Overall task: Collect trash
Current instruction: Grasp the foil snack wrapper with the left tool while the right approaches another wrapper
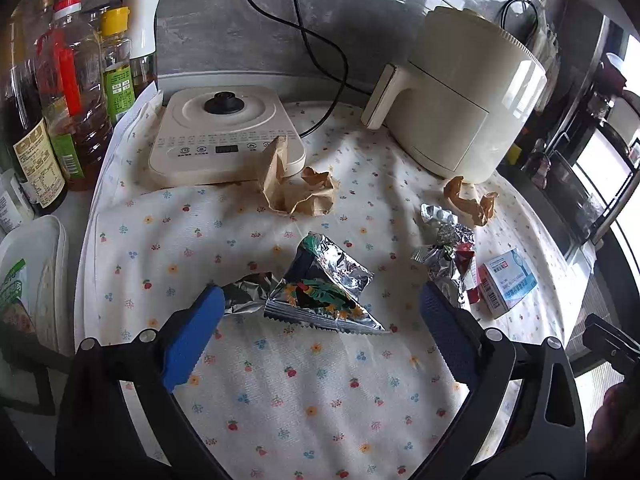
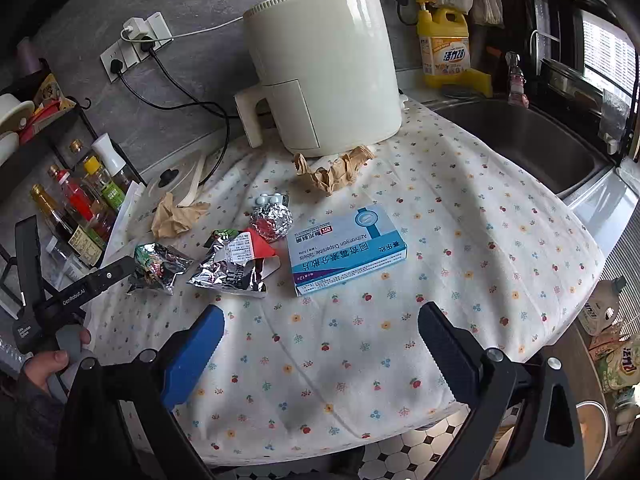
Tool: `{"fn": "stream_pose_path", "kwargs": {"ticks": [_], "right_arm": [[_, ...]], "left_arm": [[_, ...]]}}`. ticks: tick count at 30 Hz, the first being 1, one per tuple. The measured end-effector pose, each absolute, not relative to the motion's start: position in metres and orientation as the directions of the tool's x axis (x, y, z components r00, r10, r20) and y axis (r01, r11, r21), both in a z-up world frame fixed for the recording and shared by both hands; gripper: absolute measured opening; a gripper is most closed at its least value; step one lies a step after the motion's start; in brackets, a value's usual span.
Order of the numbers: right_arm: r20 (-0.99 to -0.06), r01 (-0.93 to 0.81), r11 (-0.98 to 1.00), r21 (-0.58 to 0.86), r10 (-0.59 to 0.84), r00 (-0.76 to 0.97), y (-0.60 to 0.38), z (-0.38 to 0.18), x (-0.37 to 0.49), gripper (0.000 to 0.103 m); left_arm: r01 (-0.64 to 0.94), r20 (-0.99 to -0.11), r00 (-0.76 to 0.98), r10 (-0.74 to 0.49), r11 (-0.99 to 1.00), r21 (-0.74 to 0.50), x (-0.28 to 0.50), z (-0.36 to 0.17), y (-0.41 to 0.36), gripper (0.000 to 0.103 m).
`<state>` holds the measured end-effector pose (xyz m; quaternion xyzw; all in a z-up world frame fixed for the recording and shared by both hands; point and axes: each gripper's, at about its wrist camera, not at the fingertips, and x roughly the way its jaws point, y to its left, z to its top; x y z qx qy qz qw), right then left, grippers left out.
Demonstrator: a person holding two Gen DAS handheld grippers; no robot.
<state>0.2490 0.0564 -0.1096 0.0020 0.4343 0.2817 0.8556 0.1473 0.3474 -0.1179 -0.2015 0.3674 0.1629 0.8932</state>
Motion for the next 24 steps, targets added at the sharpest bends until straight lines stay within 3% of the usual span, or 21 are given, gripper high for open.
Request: {"fn": "stream_pose_path", "kwargs": {"ticks": [6,8,11,13,16,24], "right_arm": [[-0.762,-0.513,0.819,0.257,0.498,0.413,0.082,-0.115,0.262,0.091],[-0.772,-0.528,0.809,0.26,0.502,0.389,0.091,-0.117,0.268,0.084],[-0.783,-0.552,0.795,0.253,0.503,0.365,0.106,-0.12,0.276,0.08],[-0.791,-0.566,0.784,0.254,0.505,0.346,0.116,-0.122,0.283,0.076],[-0.798,-0.581,0.771,0.261,0.511,0.319,0.131,-0.125,0.293,0.071],[-0.821,-0.603,0.747,0.28,0.512,0.252,0.173,-0.139,0.32,0.054]], "left_arm": [[-0.438,-0.747,0.654,0.12,0.865,-0.245,0.167,-0.135,0.359,0.087],[-0.439,-0.758,0.644,0.103,0.861,-0.256,0.171,-0.141,0.362,0.079],[-0.431,-0.771,0.634,0.067,0.858,-0.28,0.173,-0.148,0.364,0.053],[-0.423,-0.767,0.64,0.05,0.856,-0.297,0.172,-0.149,0.365,0.045],[-0.414,-0.75,0.659,0.056,0.86,-0.299,0.166,-0.142,0.365,0.04],[-0.43,-0.723,0.686,0.078,0.846,-0.316,0.149,-0.126,0.37,0.038]]}}
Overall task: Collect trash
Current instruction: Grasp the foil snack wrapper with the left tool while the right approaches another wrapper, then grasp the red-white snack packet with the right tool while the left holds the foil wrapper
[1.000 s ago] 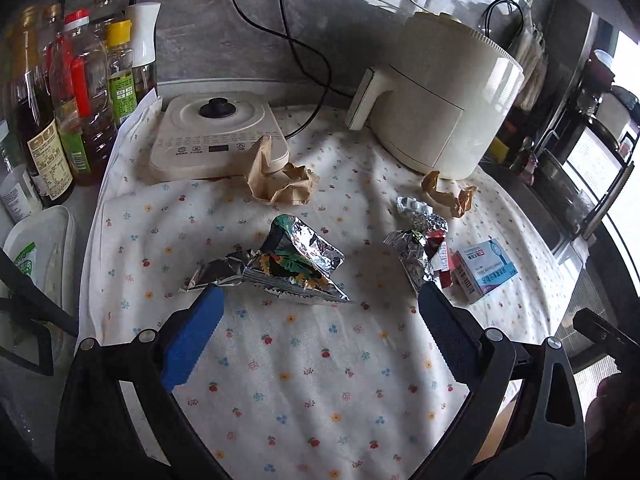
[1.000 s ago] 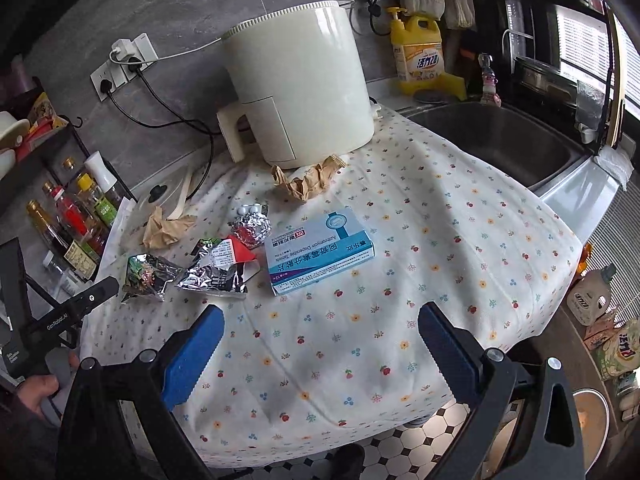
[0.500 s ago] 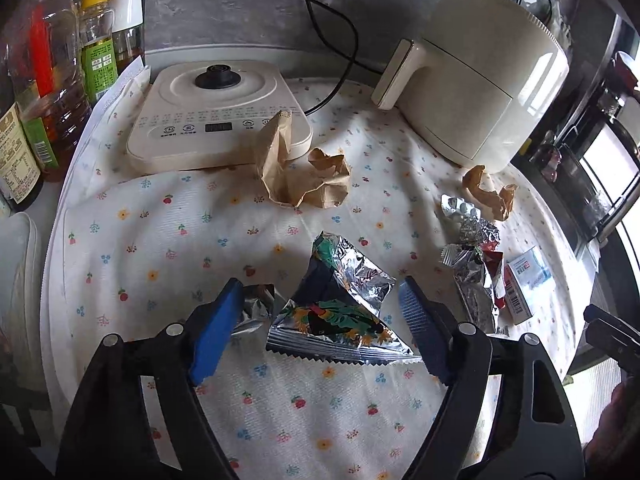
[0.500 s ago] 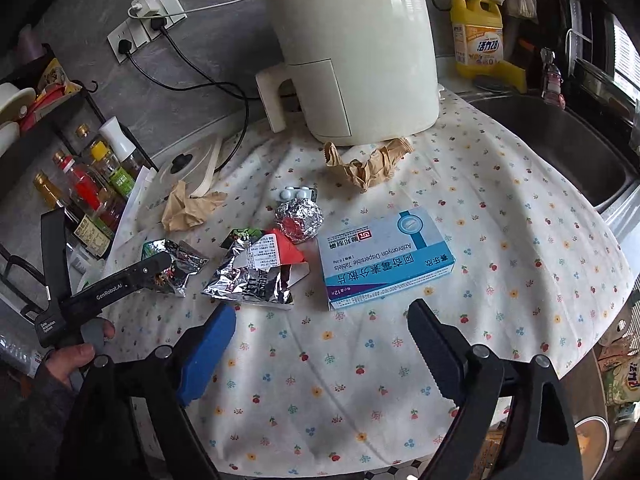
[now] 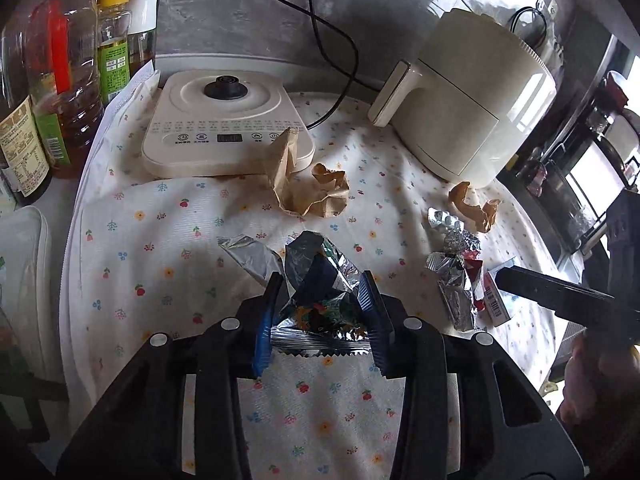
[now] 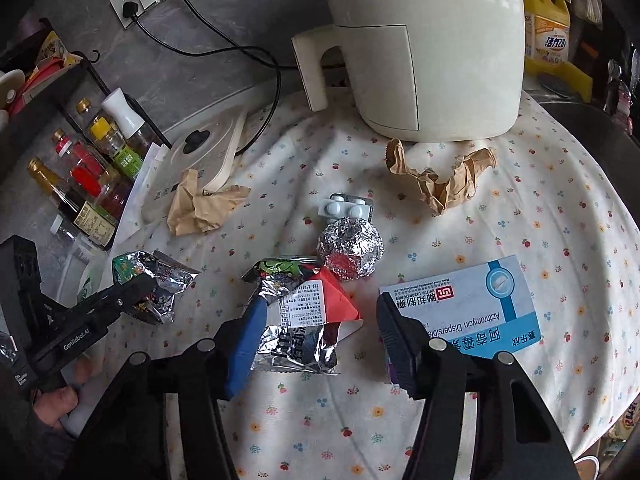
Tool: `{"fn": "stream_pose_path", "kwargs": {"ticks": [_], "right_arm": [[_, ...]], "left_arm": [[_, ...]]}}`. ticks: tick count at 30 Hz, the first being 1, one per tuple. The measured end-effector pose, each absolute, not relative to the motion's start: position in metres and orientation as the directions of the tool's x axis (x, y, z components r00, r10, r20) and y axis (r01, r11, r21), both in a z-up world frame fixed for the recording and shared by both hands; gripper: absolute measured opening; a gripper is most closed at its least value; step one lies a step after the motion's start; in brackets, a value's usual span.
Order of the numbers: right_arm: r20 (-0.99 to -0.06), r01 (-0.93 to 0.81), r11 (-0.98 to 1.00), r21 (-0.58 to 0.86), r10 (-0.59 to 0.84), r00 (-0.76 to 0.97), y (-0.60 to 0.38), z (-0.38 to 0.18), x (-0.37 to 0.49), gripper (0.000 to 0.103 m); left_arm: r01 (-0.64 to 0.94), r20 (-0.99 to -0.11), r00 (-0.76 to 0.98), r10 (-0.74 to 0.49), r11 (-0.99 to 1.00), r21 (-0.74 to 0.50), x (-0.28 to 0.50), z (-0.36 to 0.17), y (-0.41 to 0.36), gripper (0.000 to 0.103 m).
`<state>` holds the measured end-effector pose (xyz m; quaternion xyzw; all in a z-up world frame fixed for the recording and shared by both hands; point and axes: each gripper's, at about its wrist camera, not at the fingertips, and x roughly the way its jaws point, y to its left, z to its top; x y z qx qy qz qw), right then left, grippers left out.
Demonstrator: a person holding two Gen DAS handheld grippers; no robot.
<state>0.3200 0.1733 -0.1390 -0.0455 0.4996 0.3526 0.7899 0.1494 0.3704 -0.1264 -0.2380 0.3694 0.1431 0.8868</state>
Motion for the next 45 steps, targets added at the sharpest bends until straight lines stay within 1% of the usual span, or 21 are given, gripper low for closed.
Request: {"fn": "stream_pose_path", "kwargs": {"ticks": [7,8,9,10,11,12,13,14,15,16,22,25,26,28,29,30,31,32,37,45], "right_arm": [[-0.852,-0.599,0.755,0.265,0.474,0.221,0.194,-0.15,0.338,0.044],[-0.859,-0.602,0.756,0.259,0.465,0.214,0.196,-0.152,0.338,0.041],[-0.864,-0.606,0.753,0.257,0.46,0.206,0.196,-0.153,0.338,0.037],[-0.866,-0.611,0.75,0.256,0.458,0.2,0.196,-0.154,0.337,0.029],[-0.866,-0.616,0.746,0.252,0.458,0.201,0.195,-0.153,0.334,0.025],[-0.863,-0.623,0.741,0.249,0.462,0.204,0.194,-0.151,0.332,0.022],[-0.86,-0.633,0.734,0.247,0.467,0.206,0.192,-0.149,0.328,0.01],[-0.858,-0.638,0.731,0.243,0.468,0.21,0.189,-0.146,0.325,0.003],[-0.856,-0.639,0.73,0.242,0.471,0.214,0.186,-0.144,0.323,0.002],[-0.851,-0.642,0.727,0.245,0.478,0.216,0.182,-0.141,0.32,0.001],[-0.825,-0.627,0.736,0.256,0.504,0.255,0.147,-0.126,0.311,0.001],[-0.818,-0.615,0.741,0.27,0.514,0.26,0.131,-0.121,0.308,0.001],[-0.815,-0.612,0.738,0.283,0.522,0.252,0.128,-0.12,0.307,0.004],[-0.816,-0.607,0.739,0.292,0.524,0.245,0.125,-0.121,0.305,0.006],[-0.817,-0.607,0.74,0.291,0.522,0.246,0.124,-0.121,0.304,0.013],[-0.814,-0.607,0.738,0.295,0.527,0.246,0.123,-0.122,0.303,0.021],[-0.808,-0.604,0.738,0.3,0.533,0.25,0.123,-0.122,0.301,0.044],[-0.802,-0.604,0.738,0.301,0.538,0.258,0.124,-0.122,0.299,0.054],[-0.826,-0.598,0.737,0.316,0.523,0.208,0.144,-0.138,0.299,0.049],[-0.879,-0.535,0.791,0.296,0.445,0.171,0.17,-0.167,0.302,0.05]], "left_arm": [[-0.463,-0.725,0.681,0.103,0.827,-0.318,0.135,-0.125,0.374,0.035],[-0.466,-0.724,0.681,0.104,0.825,-0.319,0.133,-0.125,0.374,0.034],[-0.467,-0.724,0.682,0.106,0.824,-0.32,0.132,-0.125,0.373,0.034],[-0.468,-0.723,0.682,0.107,0.824,-0.32,0.131,-0.124,0.373,0.032],[-0.468,-0.722,0.684,0.109,0.824,-0.32,0.13,-0.124,0.372,0.031],[-0.468,-0.719,0.686,0.109,0.823,-0.321,0.129,-0.123,0.371,0.028],[-0.467,-0.717,0.689,0.109,0.823,-0.323,0.129,-0.122,0.37,0.024],[-0.465,-0.713,0.692,0.109,0.824,-0.324,0.128,-0.121,0.368,0.022],[-0.462,-0.711,0.695,0.109,0.825,-0.325,0.128,-0.119,0.366,0.017],[-0.458,-0.708,0.698,0.107,0.827,-0.326,0.129,-0.118,0.364,0.015],[-0.427,-0.687,0.721,0.094,0.841,-0.333,0.131,-0.108,0.344,0.011],[-0.412,-0.676,0.732,0.089,0.847,-0.336,0.131,-0.103,0.333,0.011],[-0.408,-0.672,0.735,0.087,0.849,-0.335,0.13,-0.102,0.329,0.011],[-0.401,-0.668,0.739,0.084,0.852,-0.337,0.13,-0.1,0.323,0.011],[-0.4,-0.667,0.74,0.082,0.851,-0.34,0.129,-0.1,0.321,0.011],[-0.401,-0.667,0.741,0.082,0.85,-0.341,0.128,-0.1,0.319,0.011],[-0.402,-0.666,0.741,0.082,0.849,-0.342,0.126,-0.099,0.318,0.011],[-0.402,-0.666,0.741,0.082,0.849,-0.343,0.124,-0.099,0.317,0.011],[-0.413,-0.676,0.731,0.091,0.847,-0.333,0.114,-0.101,0.318,0.011],[-0.446,-0.681,0.722,0.119,0.833,-0.327,0.098,-0.103,0.335,0.011]]}}
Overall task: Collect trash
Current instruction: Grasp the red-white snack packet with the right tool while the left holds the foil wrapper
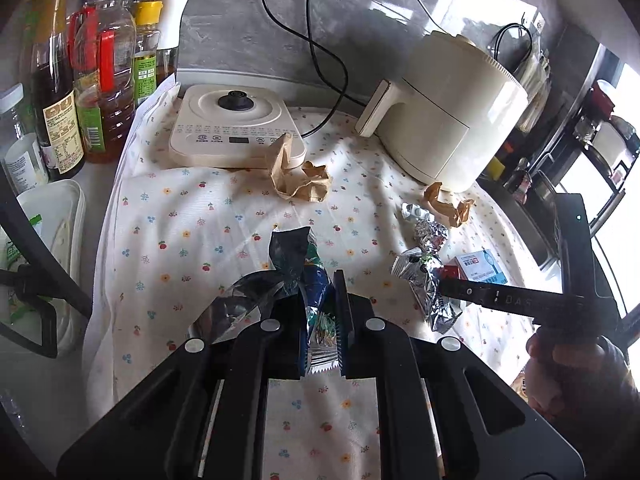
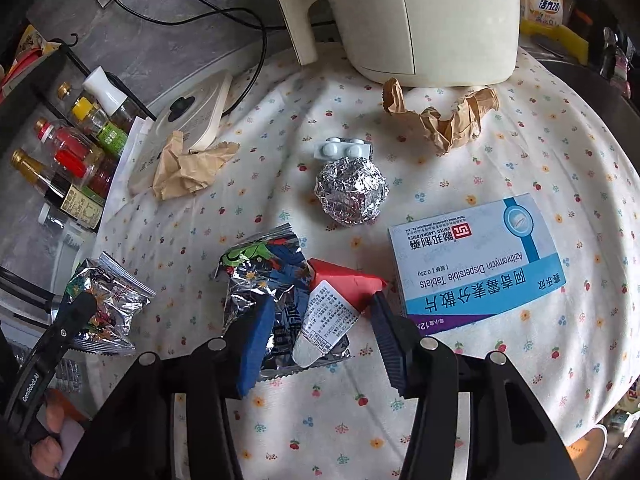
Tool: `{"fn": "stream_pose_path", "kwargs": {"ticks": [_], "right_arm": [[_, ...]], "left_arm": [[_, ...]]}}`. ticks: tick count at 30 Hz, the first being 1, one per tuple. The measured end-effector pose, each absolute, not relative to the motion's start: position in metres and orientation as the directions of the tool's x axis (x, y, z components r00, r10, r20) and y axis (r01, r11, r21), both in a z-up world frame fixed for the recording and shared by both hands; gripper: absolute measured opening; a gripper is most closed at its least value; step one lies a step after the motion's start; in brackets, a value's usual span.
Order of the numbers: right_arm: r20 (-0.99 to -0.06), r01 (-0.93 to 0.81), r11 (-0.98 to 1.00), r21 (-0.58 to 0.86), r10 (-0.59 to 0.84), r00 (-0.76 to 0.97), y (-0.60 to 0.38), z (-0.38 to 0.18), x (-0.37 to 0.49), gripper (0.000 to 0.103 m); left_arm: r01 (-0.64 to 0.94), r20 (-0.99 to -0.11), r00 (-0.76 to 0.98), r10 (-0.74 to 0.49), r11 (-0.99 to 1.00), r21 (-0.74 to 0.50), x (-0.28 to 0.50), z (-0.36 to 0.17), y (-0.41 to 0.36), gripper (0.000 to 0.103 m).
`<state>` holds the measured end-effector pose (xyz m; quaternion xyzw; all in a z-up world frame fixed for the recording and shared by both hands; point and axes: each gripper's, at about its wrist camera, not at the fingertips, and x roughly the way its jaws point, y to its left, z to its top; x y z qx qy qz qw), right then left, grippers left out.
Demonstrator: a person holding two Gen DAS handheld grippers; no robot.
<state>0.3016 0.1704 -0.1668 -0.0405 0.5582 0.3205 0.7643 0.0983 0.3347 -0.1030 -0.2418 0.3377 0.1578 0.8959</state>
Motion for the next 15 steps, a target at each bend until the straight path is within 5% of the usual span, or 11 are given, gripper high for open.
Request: {"fn": "stream_pose_path", "kwargs": {"ticks": [2,4,15], "right_arm": [[-0.888,-0.526,0.799,0.291,0.43,0.162,0.173,-0.173,0.303,0.044],[-0.892,-0.516,0.802,0.3,0.428,0.147,0.173,-0.178,0.305,0.019],[-0.844,-0.51,0.8,0.316,0.483,0.233,0.138,-0.143,0.302,0.012]], "left_arm": [[-0.449,-0.682,0.722,0.122,0.831,-0.327,0.097,-0.104,0.337,0.011],[-0.453,-0.683,0.72,0.121,0.828,-0.33,0.096,-0.105,0.34,0.011],[-0.406,-0.669,0.738,0.089,0.851,-0.334,0.113,-0.1,0.326,0.011]]}}
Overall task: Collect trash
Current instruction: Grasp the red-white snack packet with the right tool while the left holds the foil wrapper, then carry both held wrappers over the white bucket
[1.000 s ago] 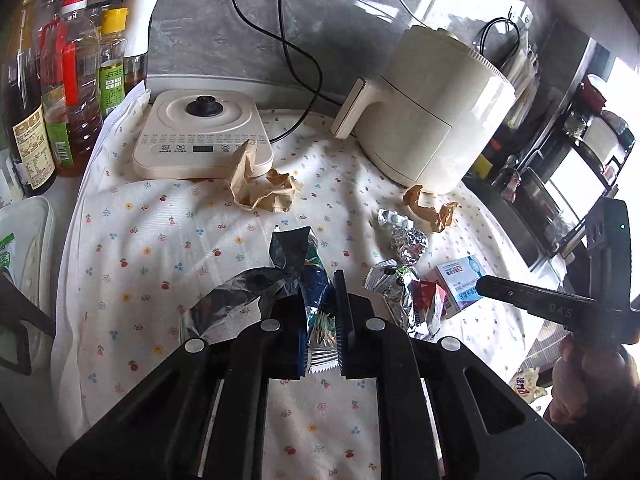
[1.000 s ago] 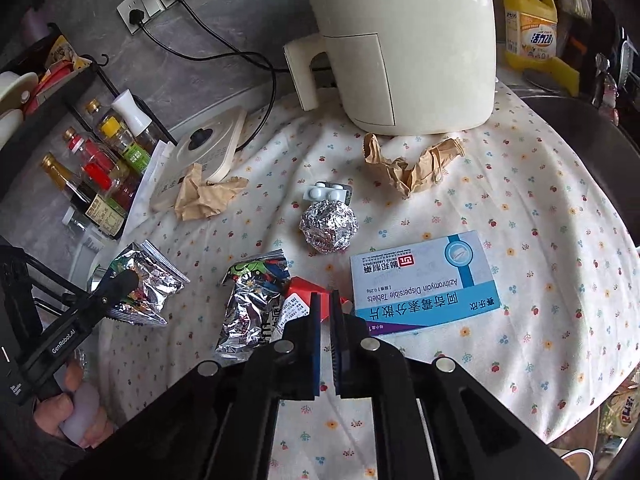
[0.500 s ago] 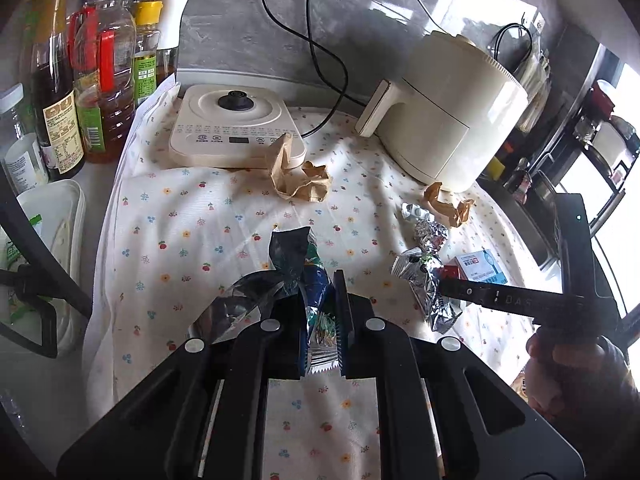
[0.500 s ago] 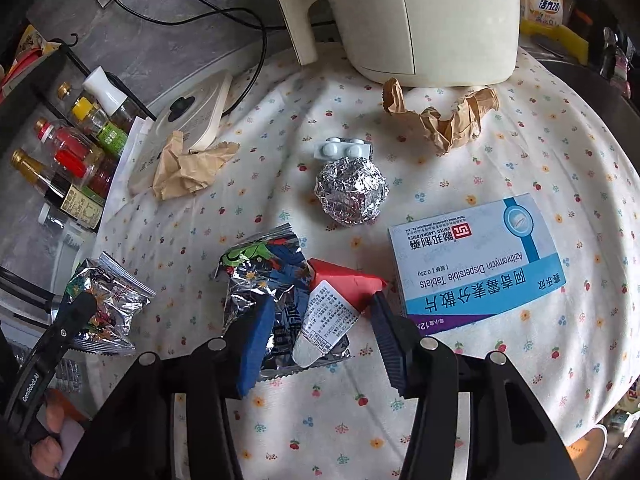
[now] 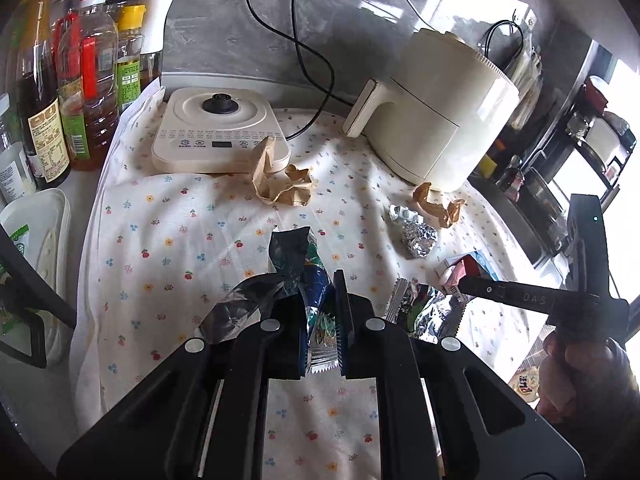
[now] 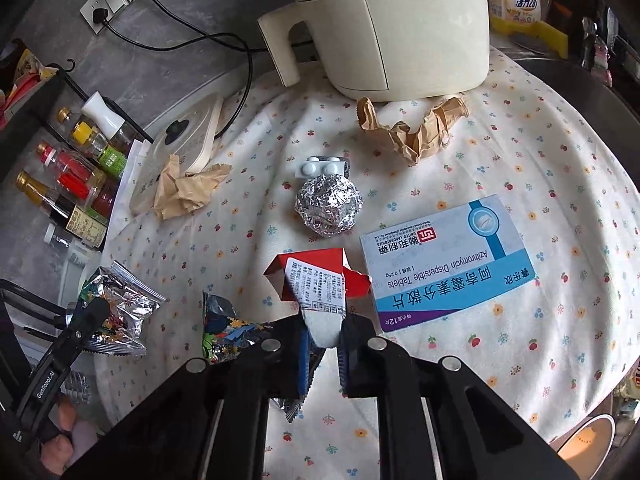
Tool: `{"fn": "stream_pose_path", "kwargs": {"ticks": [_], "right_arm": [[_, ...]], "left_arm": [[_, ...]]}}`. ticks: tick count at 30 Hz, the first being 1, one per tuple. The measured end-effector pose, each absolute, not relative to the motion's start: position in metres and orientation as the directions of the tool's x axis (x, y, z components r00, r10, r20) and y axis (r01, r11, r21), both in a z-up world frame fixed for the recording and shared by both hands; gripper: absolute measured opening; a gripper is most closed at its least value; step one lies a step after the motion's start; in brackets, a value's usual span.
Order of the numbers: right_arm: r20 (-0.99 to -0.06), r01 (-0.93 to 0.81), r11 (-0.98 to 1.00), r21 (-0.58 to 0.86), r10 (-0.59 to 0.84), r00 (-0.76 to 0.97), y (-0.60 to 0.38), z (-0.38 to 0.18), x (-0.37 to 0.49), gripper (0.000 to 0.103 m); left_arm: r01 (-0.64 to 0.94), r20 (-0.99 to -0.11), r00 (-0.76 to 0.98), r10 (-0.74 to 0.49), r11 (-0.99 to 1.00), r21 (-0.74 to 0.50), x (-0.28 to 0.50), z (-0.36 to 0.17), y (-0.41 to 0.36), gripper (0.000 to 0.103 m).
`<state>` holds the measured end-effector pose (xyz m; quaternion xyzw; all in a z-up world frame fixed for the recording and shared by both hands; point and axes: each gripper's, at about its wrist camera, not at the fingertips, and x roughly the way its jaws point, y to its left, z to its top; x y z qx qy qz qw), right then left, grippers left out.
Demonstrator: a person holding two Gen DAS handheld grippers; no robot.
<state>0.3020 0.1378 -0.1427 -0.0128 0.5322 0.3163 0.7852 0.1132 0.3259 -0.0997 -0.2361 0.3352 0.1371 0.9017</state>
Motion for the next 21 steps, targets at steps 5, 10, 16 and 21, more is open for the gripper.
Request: {"fn": "stream_pose_path", "kwargs": {"ticks": [5,10,16,21], "right_arm": [[-0.81,-0.494,0.8,0.341,0.516,0.278,0.108,-0.123,0.3,0.012],[-0.782,-0.467,0.815,0.342,0.523,0.34,0.069,-0.103,0.294,0.012],[-0.769,-0.389,0.857,0.338,0.49,0.41,0.002,-0.091,0.289,0.012],[-0.77,-0.292,0.895,0.336,0.44,0.462,-0.065,-0.091,0.281,0.012]], "left_arm": [[-0.362,-0.654,0.754,0.063,0.87,-0.334,0.124,-0.089,0.309,0.011],[-0.296,-0.642,0.767,0.018,0.897,-0.329,0.14,-0.079,0.282,0.011],[-0.189,-0.626,0.778,-0.054,0.93,-0.316,0.165,-0.066,0.231,0.011],[-0.084,-0.618,0.775,-0.132,0.948,-0.308,0.185,-0.056,0.179,0.011]]}}
